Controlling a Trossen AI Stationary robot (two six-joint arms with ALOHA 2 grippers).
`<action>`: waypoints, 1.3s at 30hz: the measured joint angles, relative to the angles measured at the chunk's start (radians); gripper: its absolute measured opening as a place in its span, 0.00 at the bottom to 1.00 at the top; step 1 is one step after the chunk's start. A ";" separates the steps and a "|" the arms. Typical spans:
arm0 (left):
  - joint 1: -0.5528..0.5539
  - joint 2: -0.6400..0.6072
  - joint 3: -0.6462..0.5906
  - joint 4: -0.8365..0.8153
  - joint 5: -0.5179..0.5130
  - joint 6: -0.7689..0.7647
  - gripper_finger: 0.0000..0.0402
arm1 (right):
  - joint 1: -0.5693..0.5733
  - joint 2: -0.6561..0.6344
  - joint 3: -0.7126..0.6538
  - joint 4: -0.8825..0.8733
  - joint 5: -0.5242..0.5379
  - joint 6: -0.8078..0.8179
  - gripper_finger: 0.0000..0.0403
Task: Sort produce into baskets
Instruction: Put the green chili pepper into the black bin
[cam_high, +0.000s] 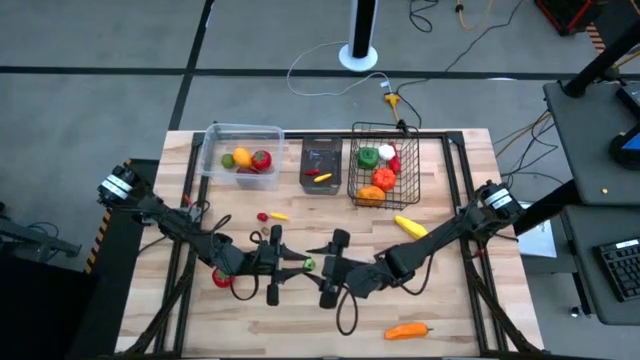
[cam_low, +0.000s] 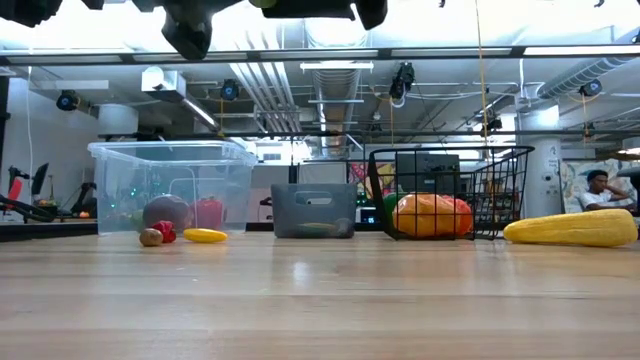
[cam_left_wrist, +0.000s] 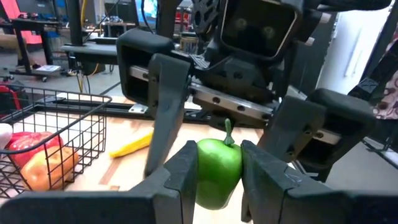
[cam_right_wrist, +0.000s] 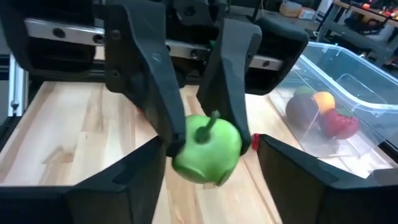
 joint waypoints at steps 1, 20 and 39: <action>0.000 0.000 0.000 -0.002 0.000 0.000 0.22 | 0.001 0.000 0.000 0.000 0.000 0.000 0.59; -0.002 -0.071 0.001 -0.198 -0.090 -0.010 0.57 | 0.002 -0.044 0.000 -0.158 -0.012 0.080 0.22; -0.043 -0.239 0.001 -0.989 -0.086 -0.651 0.62 | -0.330 -0.182 0.128 -0.626 -0.165 0.250 0.23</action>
